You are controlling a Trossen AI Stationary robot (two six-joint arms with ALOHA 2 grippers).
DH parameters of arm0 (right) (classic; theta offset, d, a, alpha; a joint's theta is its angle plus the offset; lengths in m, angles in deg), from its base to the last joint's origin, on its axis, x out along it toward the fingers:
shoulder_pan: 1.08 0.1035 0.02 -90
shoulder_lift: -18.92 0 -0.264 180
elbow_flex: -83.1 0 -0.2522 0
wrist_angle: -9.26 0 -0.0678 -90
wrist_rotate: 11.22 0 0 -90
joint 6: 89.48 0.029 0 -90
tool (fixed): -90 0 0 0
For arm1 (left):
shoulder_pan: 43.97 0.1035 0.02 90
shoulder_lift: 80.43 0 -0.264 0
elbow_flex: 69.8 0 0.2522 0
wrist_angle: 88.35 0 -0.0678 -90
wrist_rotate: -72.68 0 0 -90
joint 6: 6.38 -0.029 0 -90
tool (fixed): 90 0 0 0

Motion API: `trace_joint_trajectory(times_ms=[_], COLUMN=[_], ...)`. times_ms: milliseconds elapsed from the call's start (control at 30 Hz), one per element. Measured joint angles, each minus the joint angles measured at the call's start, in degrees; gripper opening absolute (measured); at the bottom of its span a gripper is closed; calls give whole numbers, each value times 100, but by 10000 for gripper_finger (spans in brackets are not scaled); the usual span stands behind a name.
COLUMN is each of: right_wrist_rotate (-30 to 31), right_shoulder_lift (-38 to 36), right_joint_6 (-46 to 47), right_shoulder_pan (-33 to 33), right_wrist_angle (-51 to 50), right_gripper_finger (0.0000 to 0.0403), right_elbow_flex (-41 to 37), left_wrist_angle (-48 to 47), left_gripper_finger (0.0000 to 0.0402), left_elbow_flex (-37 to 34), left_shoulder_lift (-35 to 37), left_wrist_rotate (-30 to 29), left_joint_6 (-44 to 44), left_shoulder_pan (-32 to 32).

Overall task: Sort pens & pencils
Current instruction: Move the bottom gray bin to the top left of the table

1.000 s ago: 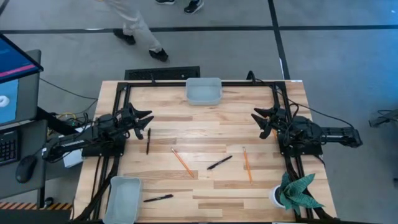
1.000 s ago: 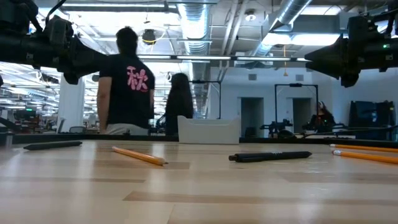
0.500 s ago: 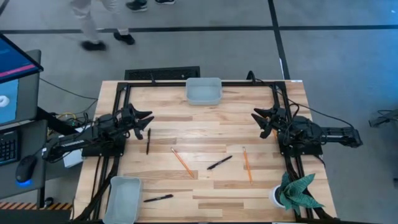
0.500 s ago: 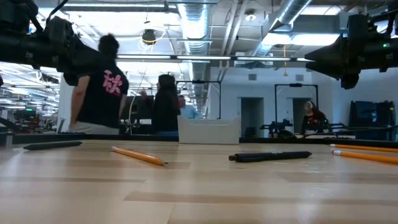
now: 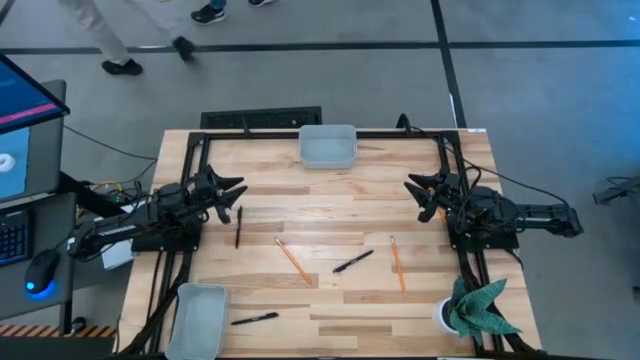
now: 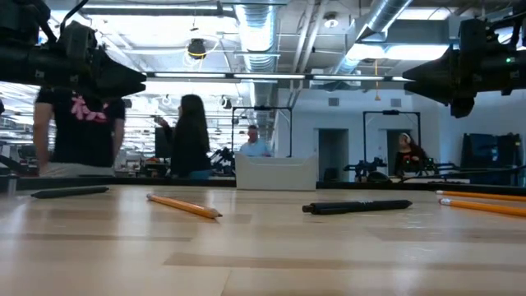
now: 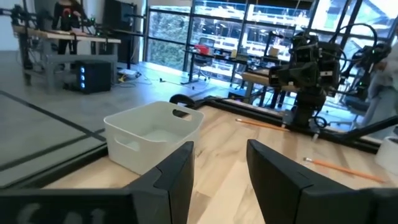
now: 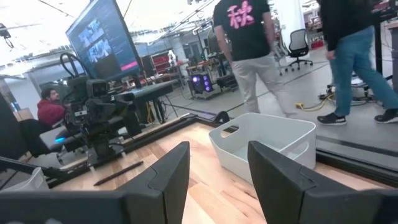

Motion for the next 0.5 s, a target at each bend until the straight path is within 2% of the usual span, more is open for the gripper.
trace_joint_trajectory(times_ms=[233,367,500], right_wrist_rotate=[-1,-1,-1], right_shoulder_lift=[0,1,2], right_joint_6=[0,0,0], right_shoulder_pan=[5,5,5], right_wrist_angle=[0,0,0], right_gripper_finger=[185,185,184], right_elbow_flex=[1,1,0], left_wrist_angle=[4,7,-6], left_gripper_finger=[198,231,246], left_elbow_flex=[0,0,0], left_shoulder_lift=[2,2,-13], left_wrist_rotate=[10,7,23], left_joint_6=[-255,-44,161], left_shoulder_pan=[0,0,0])
